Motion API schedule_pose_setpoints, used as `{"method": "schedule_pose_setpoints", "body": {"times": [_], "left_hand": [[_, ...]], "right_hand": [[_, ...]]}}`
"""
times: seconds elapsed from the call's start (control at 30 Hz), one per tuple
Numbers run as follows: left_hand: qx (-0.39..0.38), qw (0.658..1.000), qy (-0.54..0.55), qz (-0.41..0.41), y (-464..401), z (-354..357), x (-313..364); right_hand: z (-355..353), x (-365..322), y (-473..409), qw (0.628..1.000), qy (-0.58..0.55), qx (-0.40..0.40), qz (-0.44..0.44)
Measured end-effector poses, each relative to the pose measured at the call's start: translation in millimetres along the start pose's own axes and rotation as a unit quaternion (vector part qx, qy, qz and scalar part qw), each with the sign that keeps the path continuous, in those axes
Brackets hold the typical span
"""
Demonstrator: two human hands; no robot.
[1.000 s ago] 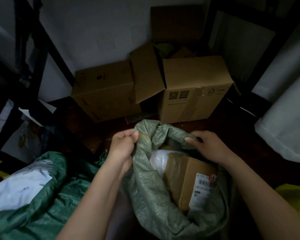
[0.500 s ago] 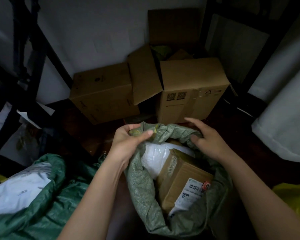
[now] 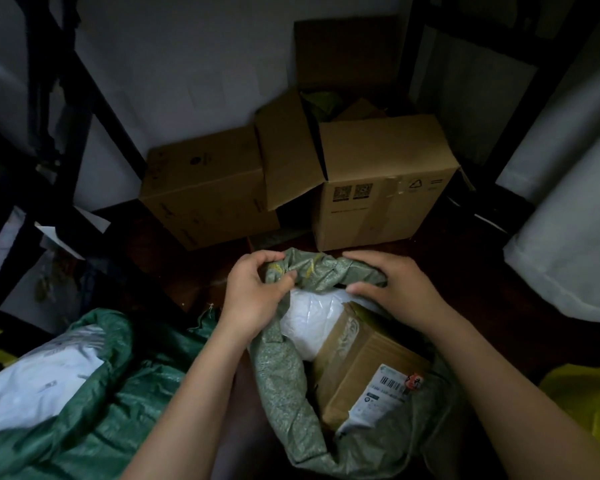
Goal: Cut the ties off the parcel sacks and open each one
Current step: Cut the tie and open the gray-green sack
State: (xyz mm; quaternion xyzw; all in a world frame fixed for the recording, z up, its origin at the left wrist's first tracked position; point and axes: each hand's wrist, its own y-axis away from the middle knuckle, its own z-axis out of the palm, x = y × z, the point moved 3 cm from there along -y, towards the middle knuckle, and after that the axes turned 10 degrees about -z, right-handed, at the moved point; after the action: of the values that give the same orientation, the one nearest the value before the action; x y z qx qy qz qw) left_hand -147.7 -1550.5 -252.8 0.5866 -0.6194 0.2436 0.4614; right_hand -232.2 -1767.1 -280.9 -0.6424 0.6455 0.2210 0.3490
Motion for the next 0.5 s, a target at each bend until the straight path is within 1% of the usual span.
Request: {"method": "schedule_pose_setpoints", "body": {"times": [0.03,0.07,0.1,0.13,0.17,0.2,0.3,0.37,0.43,0.47,0.5], "left_hand": [[0.008,0.999,-0.045,0.016,1,1,2],[0.018,0.992,-0.121,0.031,4,1,3],[0.033,0.974,-0.218,0.046,10,3,6],[0.052,0.948,-0.307,0.065,16,5,8],[0.07,0.927,-0.357,0.091,21,7,9],[0.08,0.923,-0.358,0.113,25,8,9],[0.074,0.958,-0.244,0.134,21,-1,7],[0.076,0.975,-0.183,0.099,12,-12,3],[0.064,0.995,-0.077,0.014,3,-17,-3],[0.046,0.998,0.007,-0.05,0,-17,-7],[0.027,0.988,0.101,-0.116,-2,-14,-10]], "right_hand": [[0,0,-1,1.0,0.008,0.016,-0.009],[-2,1,-2,0.999,-0.002,0.044,-0.008],[-7,3,-3,0.997,-0.007,0.07,-0.005],[-11,5,-4,0.996,-0.002,0.093,-0.001],[-14,7,-4,0.994,0.008,0.107,0.002],[-16,9,-4,0.993,0.011,0.115,0.003],[-21,19,-6,0.991,0.009,0.126,0.038],[-24,30,-7,0.985,-0.032,0.142,0.088],[-24,38,-7,0.968,-0.125,0.164,0.144],[-22,40,-7,0.952,-0.183,0.176,0.173],[-19,42,-6,0.933,-0.233,0.187,0.202]]}}
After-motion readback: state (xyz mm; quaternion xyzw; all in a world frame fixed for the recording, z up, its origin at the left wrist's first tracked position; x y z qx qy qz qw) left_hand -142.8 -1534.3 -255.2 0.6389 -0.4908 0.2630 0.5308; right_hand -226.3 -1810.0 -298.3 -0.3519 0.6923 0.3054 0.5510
